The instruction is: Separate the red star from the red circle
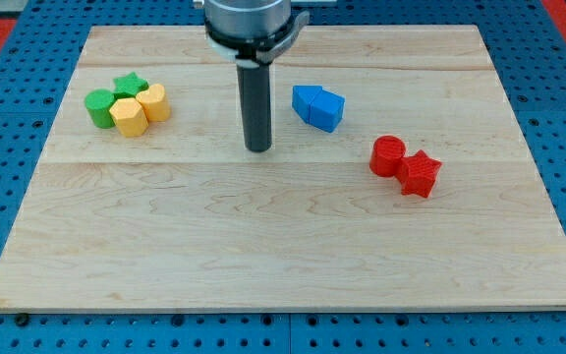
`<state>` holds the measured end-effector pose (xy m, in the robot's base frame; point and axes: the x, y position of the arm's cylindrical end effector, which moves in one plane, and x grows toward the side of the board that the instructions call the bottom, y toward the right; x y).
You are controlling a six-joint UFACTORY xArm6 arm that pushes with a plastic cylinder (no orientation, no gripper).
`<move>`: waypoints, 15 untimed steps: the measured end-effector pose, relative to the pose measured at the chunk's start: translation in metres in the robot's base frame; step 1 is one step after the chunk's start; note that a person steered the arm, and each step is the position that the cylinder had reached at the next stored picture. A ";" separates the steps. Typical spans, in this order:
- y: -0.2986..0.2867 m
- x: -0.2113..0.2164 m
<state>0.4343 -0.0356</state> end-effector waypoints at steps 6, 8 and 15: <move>0.138 0.102; 0.209 0.106; 0.182 0.001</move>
<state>0.4357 0.1466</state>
